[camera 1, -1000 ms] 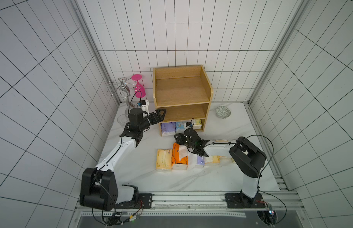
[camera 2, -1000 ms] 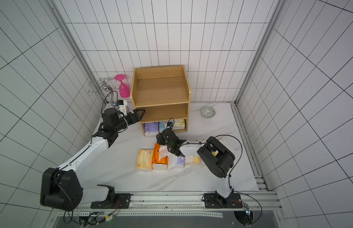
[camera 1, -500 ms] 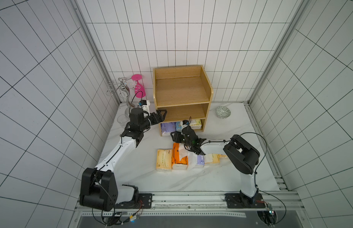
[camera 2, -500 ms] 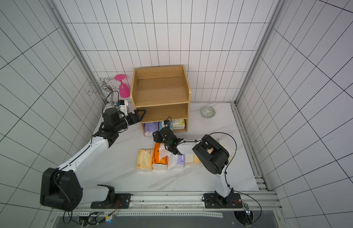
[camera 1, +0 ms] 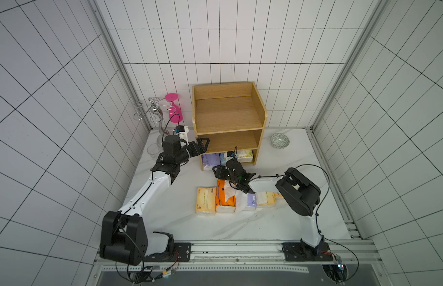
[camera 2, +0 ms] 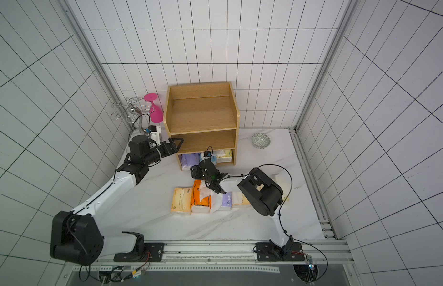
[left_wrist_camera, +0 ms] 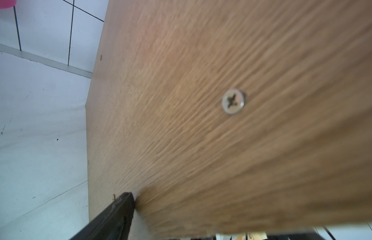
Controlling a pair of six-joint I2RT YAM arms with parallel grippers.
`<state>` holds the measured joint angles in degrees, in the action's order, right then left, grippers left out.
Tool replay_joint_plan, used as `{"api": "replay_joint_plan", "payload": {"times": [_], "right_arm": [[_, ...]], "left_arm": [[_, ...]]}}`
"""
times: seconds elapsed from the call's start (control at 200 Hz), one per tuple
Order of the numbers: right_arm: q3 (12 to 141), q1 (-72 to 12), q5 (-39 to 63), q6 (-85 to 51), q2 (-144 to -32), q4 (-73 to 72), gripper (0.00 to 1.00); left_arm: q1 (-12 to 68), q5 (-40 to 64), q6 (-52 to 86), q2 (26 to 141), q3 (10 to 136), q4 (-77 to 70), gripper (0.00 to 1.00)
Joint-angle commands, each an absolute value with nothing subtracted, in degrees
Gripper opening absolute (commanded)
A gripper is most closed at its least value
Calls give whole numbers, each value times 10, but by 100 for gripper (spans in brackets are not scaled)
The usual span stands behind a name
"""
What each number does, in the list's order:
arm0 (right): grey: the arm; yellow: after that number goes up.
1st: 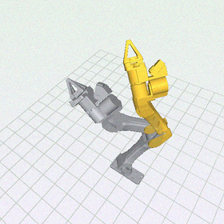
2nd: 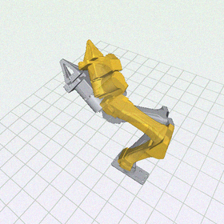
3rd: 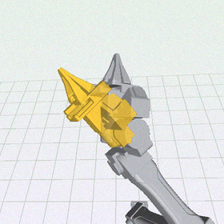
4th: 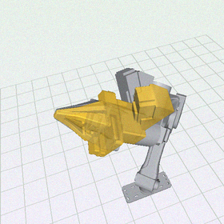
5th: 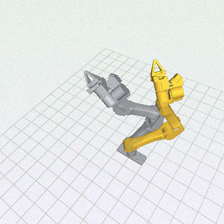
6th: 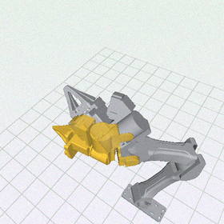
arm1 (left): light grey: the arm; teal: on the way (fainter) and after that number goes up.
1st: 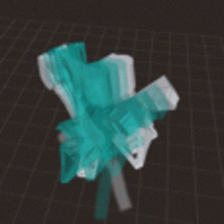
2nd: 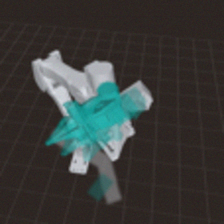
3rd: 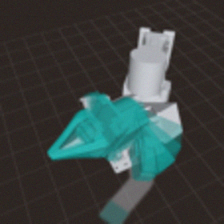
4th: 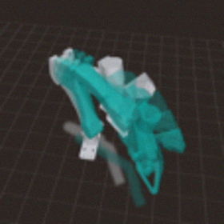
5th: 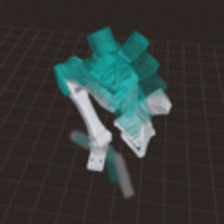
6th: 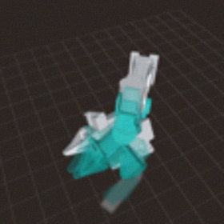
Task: Remove the tissue boxes from the shelf
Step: Pick up a box of tissues from the shelf.
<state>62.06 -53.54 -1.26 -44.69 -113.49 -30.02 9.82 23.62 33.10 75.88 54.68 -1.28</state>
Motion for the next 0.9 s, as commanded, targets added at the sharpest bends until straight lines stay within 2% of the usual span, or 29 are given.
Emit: {"api": "replay_joint_plan", "payload": {"times": [0.0,0.425,0.53,0.59,0.66,0.74,0.83,0.895], "right_arm": [[657,-528,-16,-438,-1155,-312,57],[707,-516,-19,-427,-1202,-321,57],[708,-517,-18,-426,-1208,-351,53],[705,-516,-20,-426,-1209,-366,45],[696,-515,-23,-424,-1204,-381,26],[680,-515,-24,-419,-1189,-388,10],[663,-513,-22,-416,-1165,-373,0],[652,-512,-14,-412,-1148,-361,0]], "left_arm": [[104,238,316,747,566,0,97],[105,240,303,738,564,14,97],[105,239,302,735,561,15,97],[105,240,301,733,559,15,97],[105,241,301,729,557,15,97],[105,242,302,723,556,15,97],[106,239,303,722,557,15,97],[108,237,306,722,558,15,97]]}}
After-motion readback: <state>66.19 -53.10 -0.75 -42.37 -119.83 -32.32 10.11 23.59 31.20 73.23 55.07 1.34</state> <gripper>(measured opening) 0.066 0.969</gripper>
